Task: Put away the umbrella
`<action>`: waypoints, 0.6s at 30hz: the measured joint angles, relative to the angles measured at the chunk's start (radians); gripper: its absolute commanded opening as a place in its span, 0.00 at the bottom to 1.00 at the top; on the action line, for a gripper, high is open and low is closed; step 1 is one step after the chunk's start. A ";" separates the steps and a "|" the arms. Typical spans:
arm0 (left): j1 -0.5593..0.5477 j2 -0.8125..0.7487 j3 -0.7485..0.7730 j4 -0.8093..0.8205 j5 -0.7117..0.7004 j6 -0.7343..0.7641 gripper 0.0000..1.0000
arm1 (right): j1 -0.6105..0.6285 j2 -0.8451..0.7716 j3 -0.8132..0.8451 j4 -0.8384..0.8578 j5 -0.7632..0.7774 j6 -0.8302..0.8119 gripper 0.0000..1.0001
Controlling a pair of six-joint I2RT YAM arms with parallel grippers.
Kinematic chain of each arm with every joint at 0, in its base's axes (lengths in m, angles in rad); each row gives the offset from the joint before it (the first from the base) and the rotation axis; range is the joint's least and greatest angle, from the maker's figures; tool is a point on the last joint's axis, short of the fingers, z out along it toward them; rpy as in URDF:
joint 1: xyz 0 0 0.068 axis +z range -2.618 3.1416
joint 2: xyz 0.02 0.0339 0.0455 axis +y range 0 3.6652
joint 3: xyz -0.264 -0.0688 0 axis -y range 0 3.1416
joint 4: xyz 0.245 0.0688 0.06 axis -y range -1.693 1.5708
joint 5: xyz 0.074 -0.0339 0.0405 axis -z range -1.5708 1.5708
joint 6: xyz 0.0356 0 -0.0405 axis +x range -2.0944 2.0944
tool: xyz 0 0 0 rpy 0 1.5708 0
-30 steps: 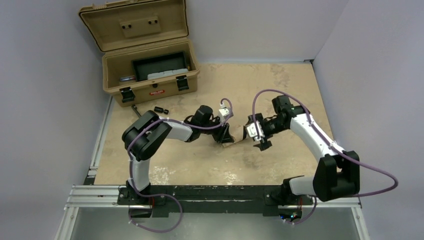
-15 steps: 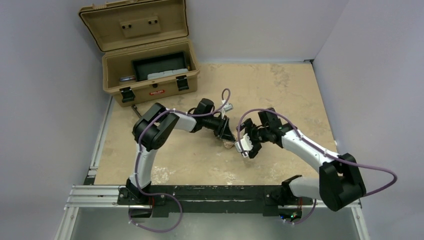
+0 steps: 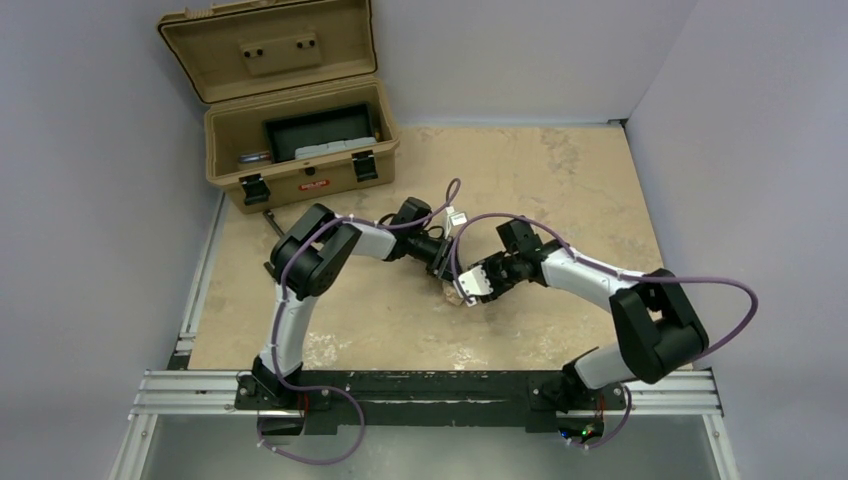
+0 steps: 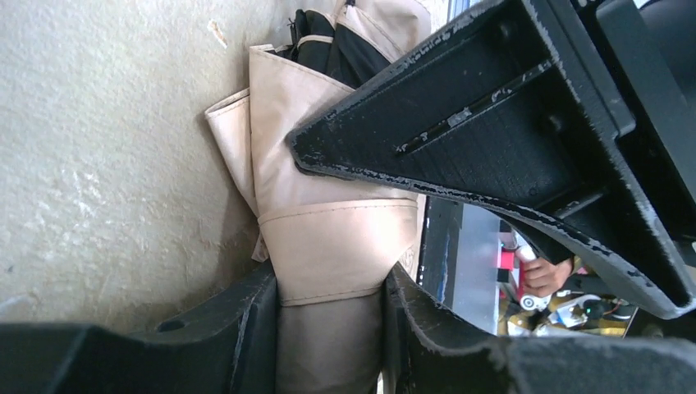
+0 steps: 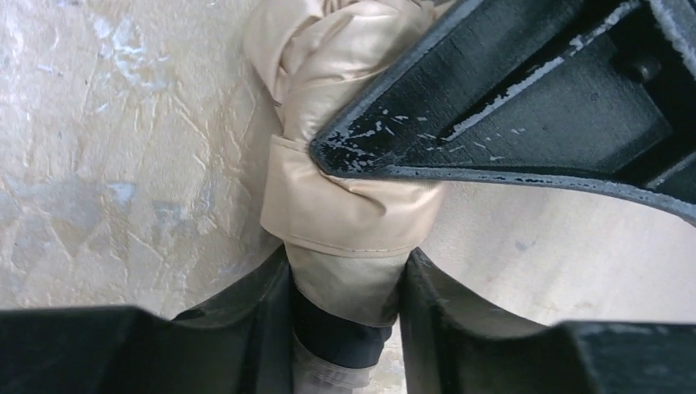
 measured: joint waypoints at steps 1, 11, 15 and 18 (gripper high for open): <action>0.001 -0.002 0.000 -0.009 0.000 -0.008 0.05 | 0.003 0.008 0.009 -0.008 0.001 0.016 0.17; 0.019 -0.104 -0.115 0.044 -0.079 -0.106 0.54 | 0.031 0.095 0.115 -0.098 -0.007 0.100 0.01; 0.024 -0.209 -0.202 0.091 -0.200 -0.123 0.57 | 0.036 0.157 0.187 -0.143 -0.033 0.150 0.00; 0.026 -0.290 -0.261 0.097 -0.314 -0.119 0.57 | 0.035 0.185 0.212 -0.159 -0.043 0.179 0.00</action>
